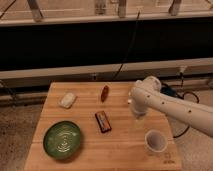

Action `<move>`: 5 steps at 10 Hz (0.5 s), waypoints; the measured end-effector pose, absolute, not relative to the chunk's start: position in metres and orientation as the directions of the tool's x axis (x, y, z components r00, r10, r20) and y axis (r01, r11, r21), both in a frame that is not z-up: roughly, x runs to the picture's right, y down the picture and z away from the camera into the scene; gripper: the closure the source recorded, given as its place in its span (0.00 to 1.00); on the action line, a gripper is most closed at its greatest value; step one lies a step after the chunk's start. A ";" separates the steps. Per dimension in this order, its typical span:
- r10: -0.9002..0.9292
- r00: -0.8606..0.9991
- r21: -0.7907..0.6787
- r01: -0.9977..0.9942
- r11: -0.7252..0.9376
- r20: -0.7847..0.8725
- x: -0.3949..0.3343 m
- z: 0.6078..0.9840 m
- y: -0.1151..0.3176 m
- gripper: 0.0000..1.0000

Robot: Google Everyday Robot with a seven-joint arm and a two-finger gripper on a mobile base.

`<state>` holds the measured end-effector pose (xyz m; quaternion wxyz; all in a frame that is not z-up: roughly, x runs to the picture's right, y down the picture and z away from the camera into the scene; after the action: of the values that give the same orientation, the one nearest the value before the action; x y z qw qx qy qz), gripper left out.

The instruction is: Push the eraser across the table

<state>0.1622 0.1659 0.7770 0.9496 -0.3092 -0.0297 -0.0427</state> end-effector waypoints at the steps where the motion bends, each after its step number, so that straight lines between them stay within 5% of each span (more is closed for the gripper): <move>1: -0.062 0.995 -0.586 0.099 0.804 0.084 0.162 0.778 0.167 0.20; 5: -0.069 0.992 -0.594 0.121 0.795 0.110 0.154 0.789 0.180 0.30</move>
<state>0.1536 0.1800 0.7892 0.9465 -0.3160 -0.0414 -0.0501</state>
